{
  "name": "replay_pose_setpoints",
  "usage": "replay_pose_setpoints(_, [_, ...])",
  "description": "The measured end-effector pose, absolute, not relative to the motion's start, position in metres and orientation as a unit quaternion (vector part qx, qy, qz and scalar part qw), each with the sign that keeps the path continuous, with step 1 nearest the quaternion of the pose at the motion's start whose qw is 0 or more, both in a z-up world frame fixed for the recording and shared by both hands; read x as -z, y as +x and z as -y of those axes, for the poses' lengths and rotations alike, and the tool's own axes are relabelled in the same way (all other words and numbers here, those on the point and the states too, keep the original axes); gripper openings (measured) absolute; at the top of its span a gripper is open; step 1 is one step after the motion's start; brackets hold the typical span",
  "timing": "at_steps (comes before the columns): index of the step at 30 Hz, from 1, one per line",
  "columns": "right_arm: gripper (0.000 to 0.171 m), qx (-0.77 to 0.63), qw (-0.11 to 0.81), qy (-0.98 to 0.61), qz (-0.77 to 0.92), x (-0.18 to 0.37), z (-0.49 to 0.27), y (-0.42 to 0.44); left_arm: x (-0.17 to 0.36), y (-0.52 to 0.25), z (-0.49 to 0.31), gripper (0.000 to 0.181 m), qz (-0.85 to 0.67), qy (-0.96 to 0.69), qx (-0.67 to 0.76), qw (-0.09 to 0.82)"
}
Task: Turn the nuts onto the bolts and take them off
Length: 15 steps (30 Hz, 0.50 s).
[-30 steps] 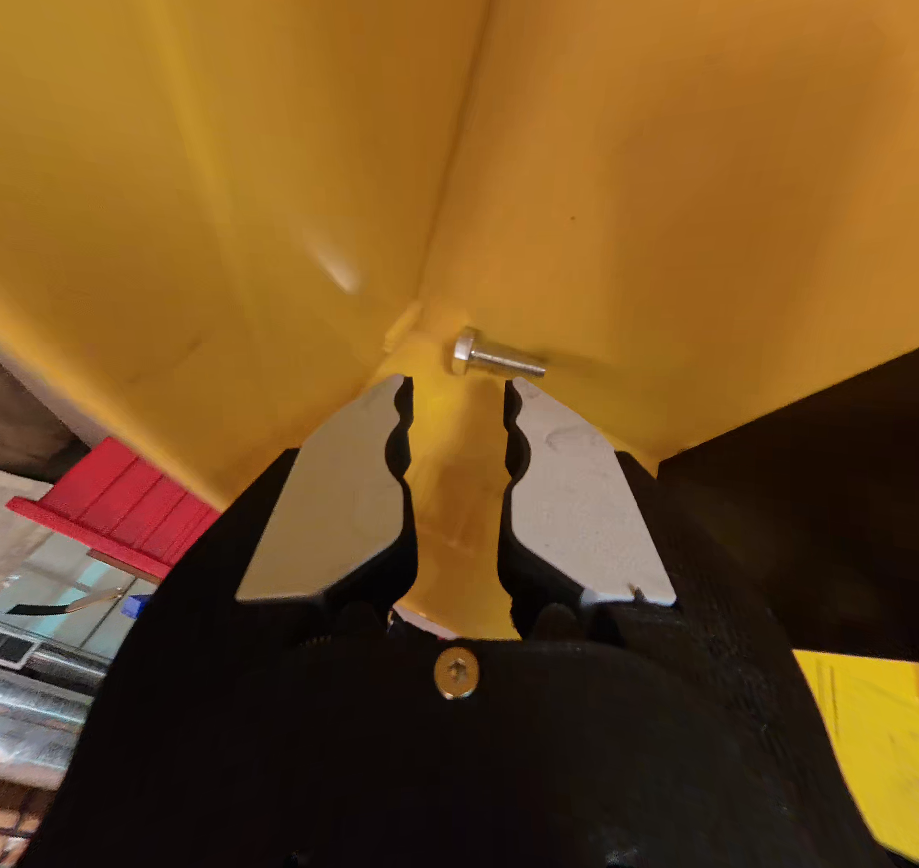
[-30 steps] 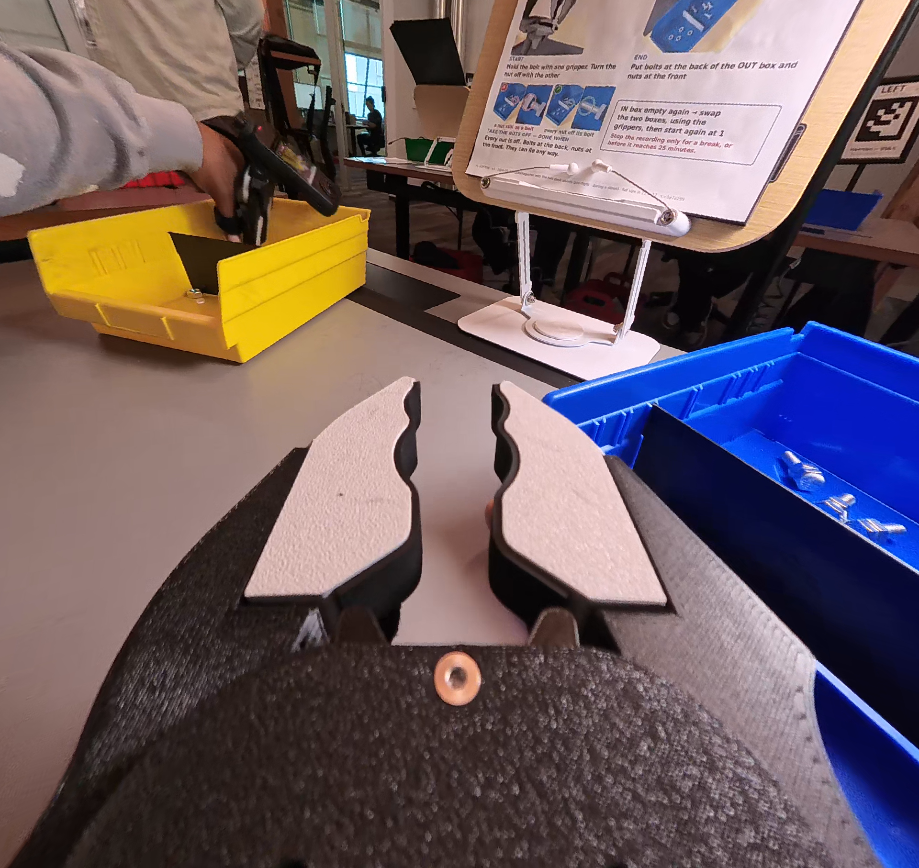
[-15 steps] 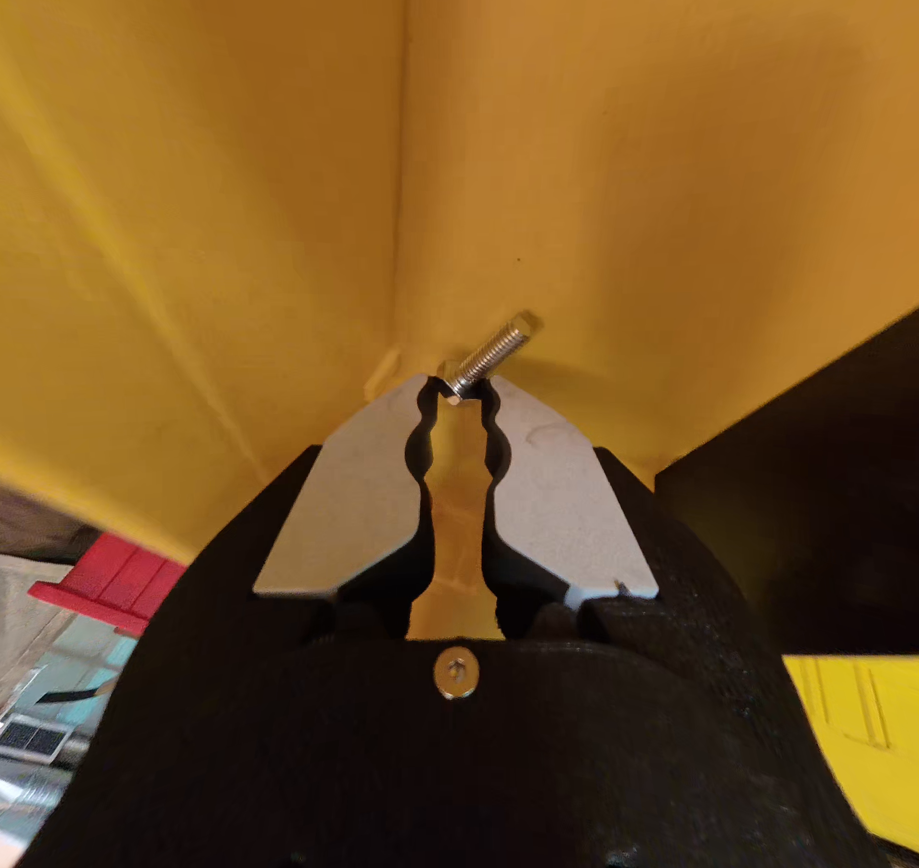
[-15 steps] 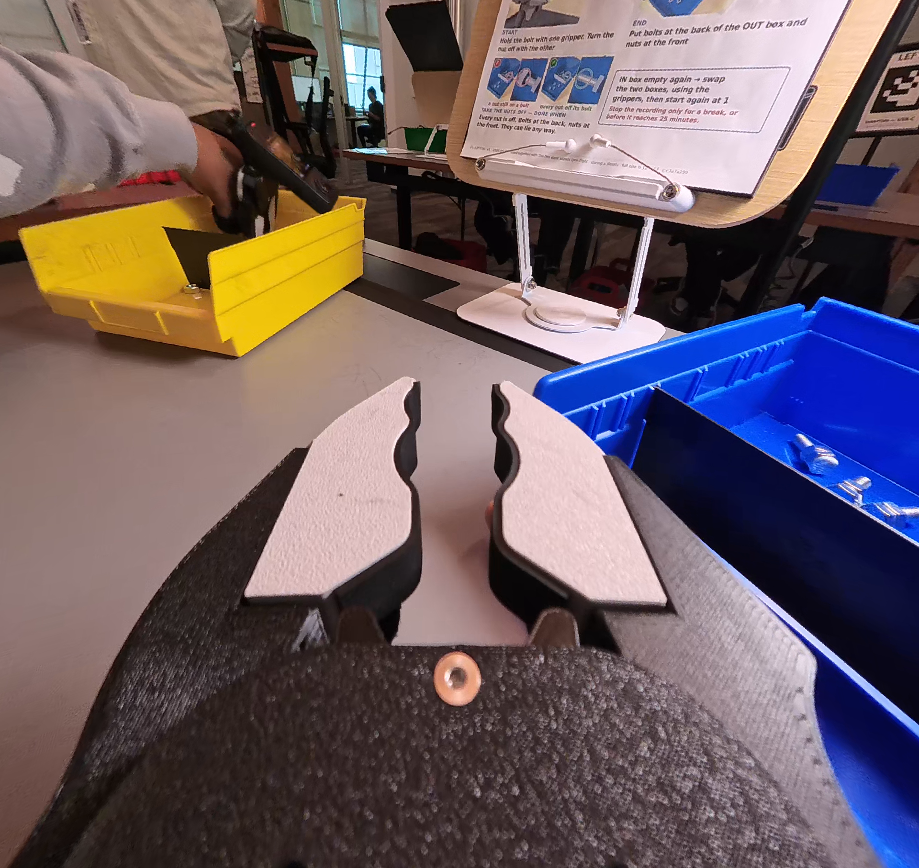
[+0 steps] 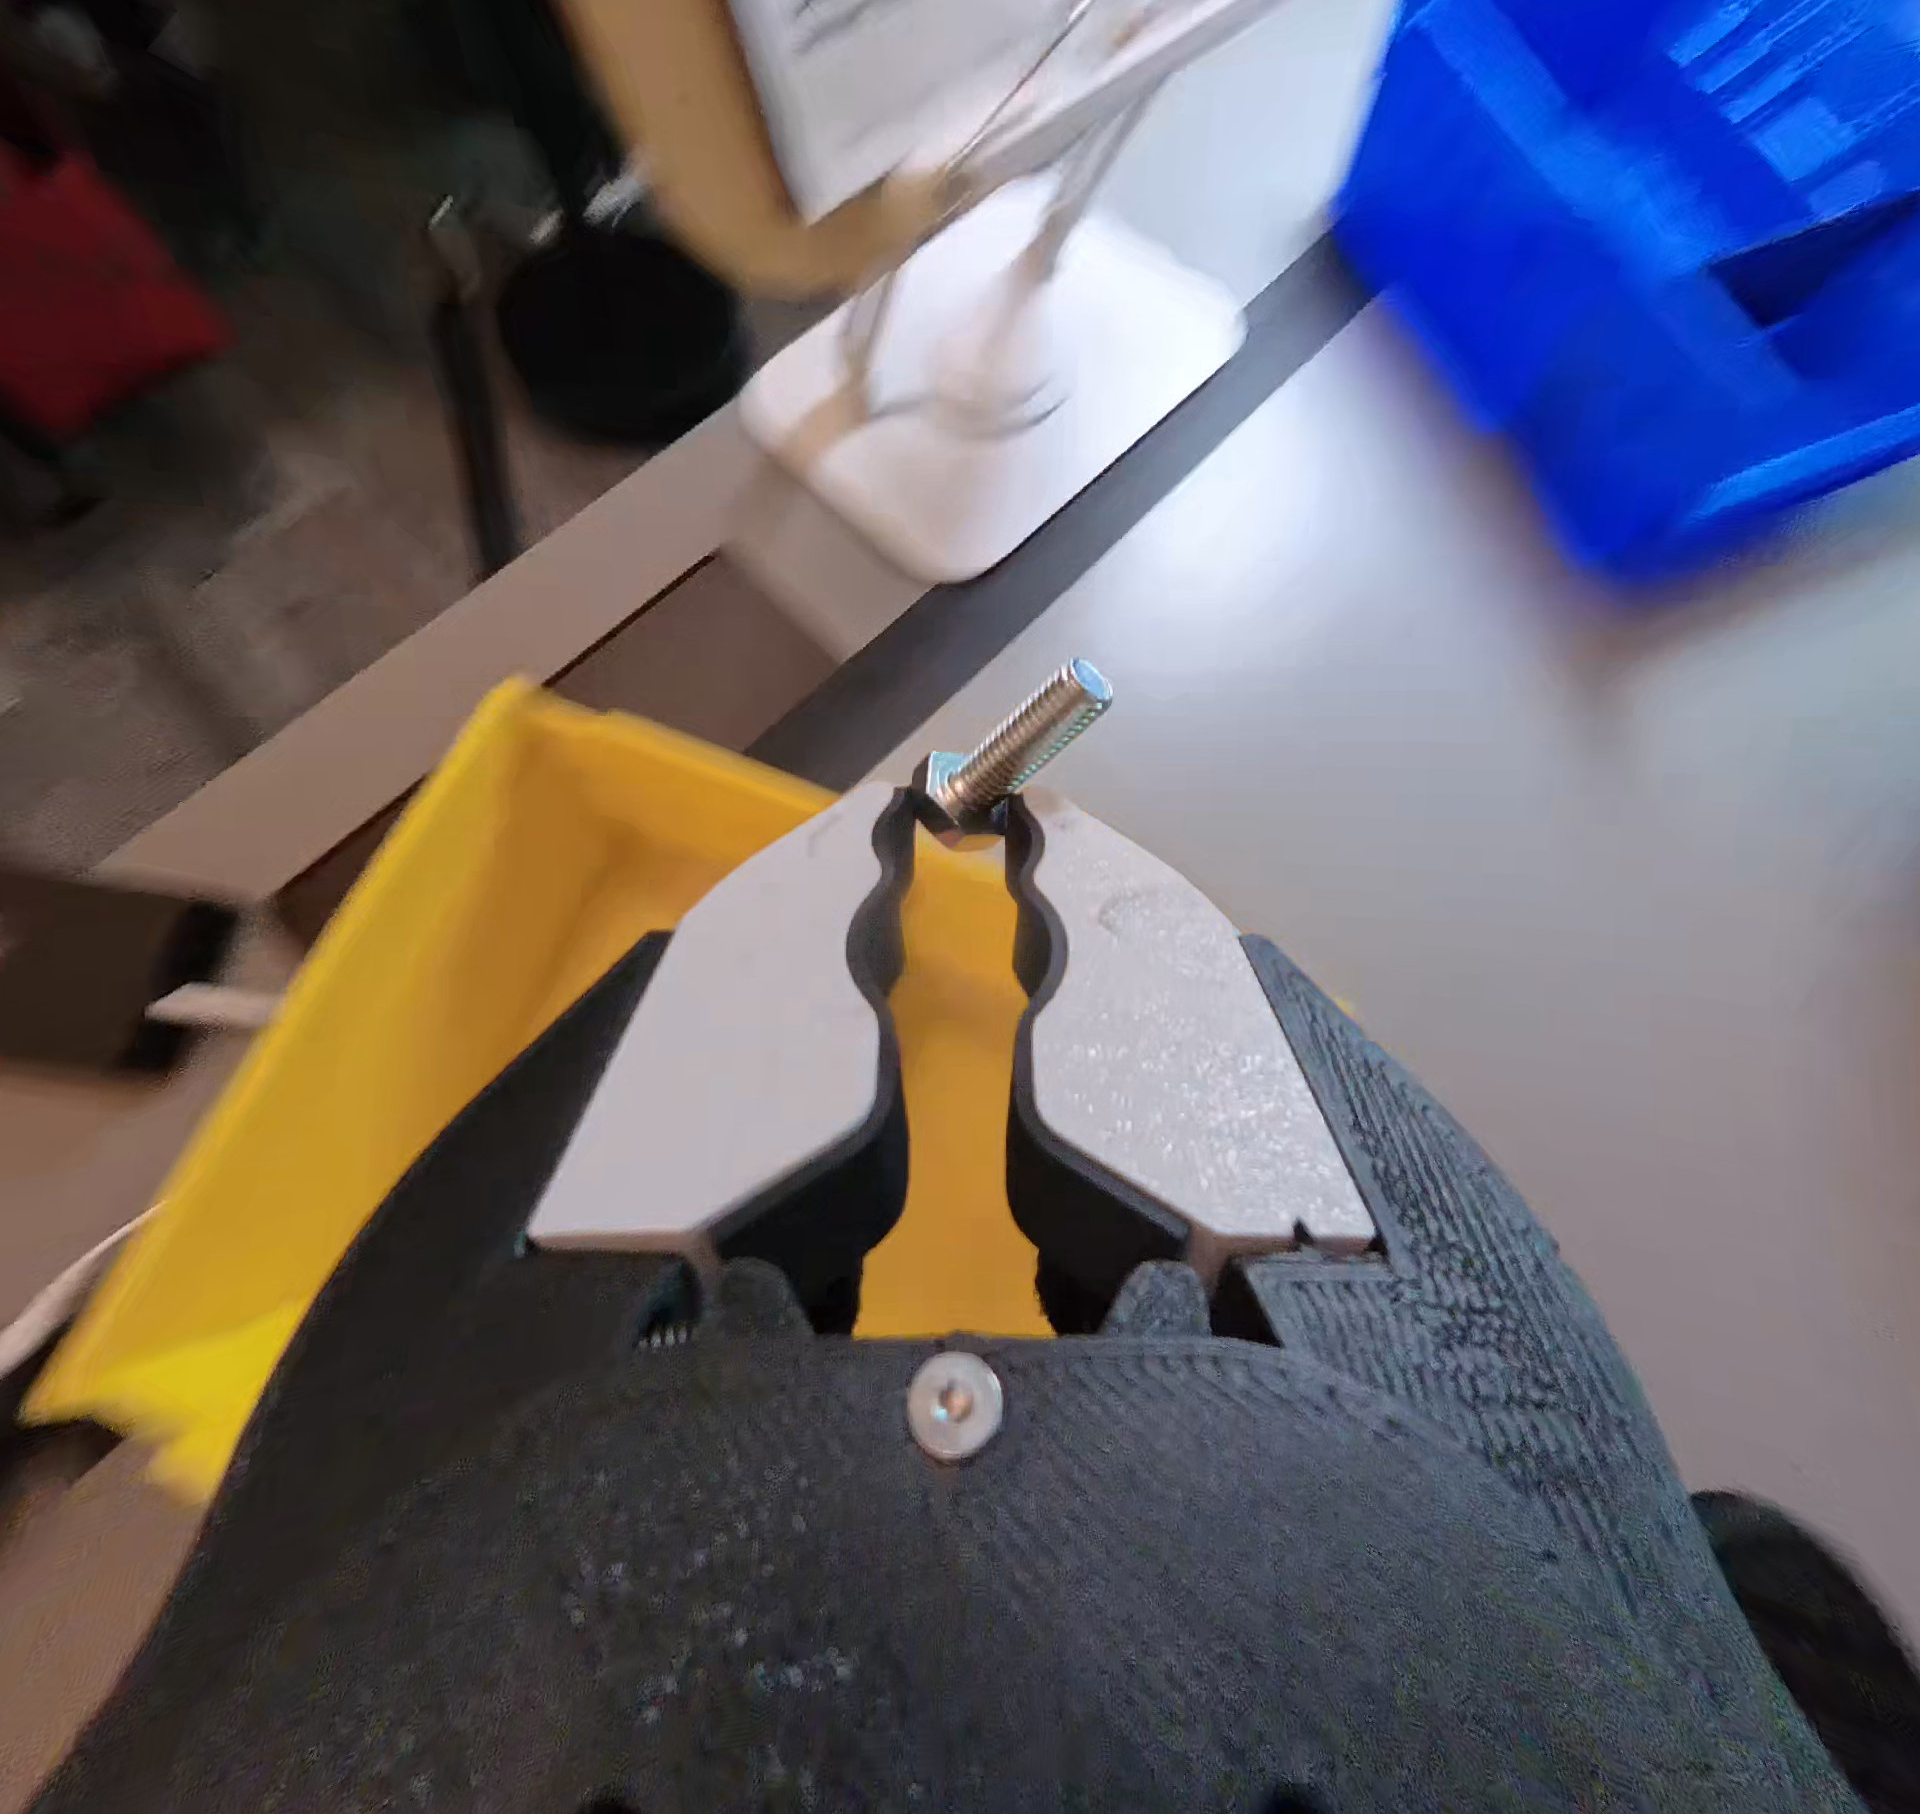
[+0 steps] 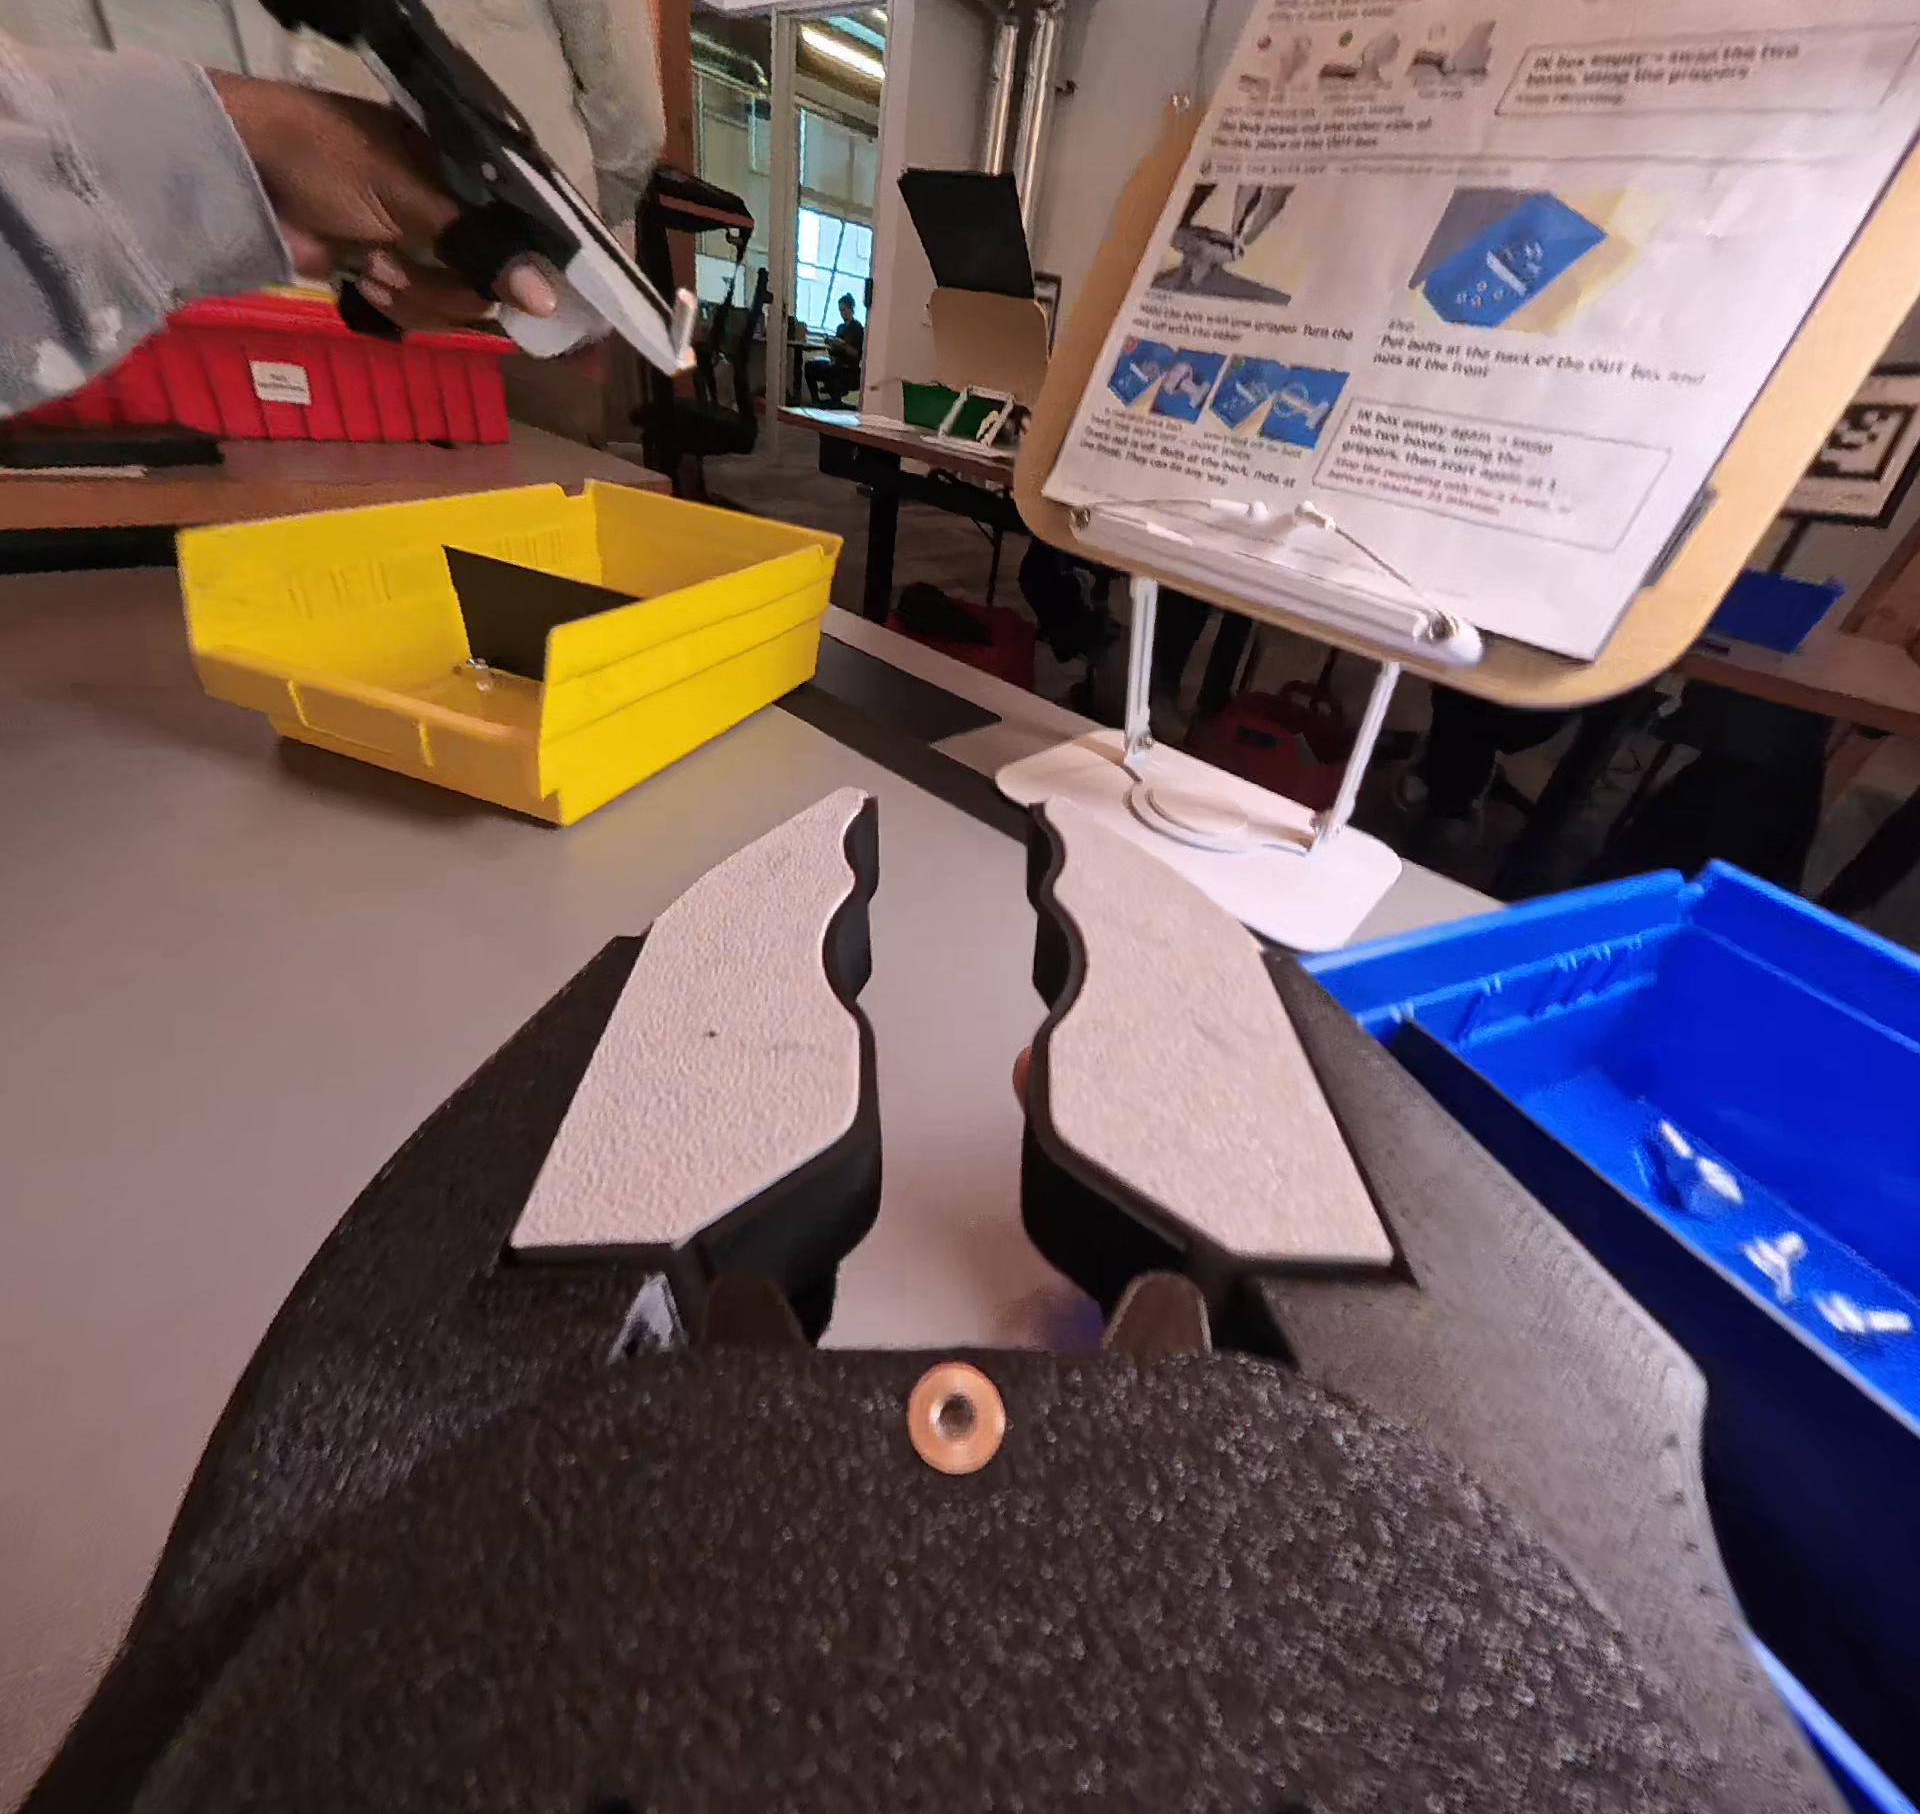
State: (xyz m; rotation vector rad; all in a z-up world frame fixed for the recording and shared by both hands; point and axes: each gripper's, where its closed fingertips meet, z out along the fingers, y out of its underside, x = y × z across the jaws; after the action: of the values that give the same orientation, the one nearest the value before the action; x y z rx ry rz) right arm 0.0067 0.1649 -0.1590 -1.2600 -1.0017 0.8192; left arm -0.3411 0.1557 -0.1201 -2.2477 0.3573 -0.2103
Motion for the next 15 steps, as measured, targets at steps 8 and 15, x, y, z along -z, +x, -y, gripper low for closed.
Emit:
replay_pose_setpoints(8, [0.029,-0.342,0.653,-0.377,0.561,0.047,-0.105,-0.049,0.082,-0.154,-0.132,0.017,-0.185,-0.732,0.394,0.525])
replay_pose_setpoints(15, [0.029,-0.297,0.617,-0.329,0.65,0.073,-0.09,-0.064,0.101,-0.076,-0.111,0.017,-0.238,-0.676,0.537,0.445])
